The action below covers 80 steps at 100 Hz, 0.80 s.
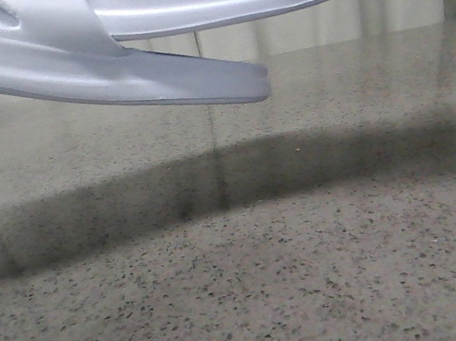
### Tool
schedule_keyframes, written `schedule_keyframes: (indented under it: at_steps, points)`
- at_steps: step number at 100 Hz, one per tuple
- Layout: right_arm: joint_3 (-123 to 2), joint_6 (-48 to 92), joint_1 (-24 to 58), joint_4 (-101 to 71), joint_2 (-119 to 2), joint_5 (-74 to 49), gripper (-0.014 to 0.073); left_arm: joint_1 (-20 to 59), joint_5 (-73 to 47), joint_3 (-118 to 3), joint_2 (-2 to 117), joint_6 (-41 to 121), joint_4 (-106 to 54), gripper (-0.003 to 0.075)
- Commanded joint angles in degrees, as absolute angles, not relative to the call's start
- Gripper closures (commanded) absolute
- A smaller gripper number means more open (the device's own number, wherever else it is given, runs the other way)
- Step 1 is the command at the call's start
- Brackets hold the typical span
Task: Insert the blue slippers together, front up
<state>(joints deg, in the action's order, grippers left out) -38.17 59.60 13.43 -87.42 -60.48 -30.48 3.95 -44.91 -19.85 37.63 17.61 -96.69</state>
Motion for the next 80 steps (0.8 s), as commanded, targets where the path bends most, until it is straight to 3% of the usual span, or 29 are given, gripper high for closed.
schedule_keyframes:
  at_steps: [1, 40, 80]
  points:
    - [-39.9, 62.6, 14.7, -89.5, -58.1, -35.6, 0.0657, 4.9, -56.0, -21.6, 37.6, 16.8, -101.1, 0.0704]
    - [-39.9, 62.6, 14.7, -83.4, -50.6, -27.7, 0.0237, 4.9, -50.8, -21.6, 37.6, 16.8, -101.1, 0.0704]
    - [-39.9, 62.6, 14.7, -80.1, -37.8, -12.8, 0.0207, 4.9, -48.6, -21.6, 38.0, 16.8, -99.6, 0.0704]
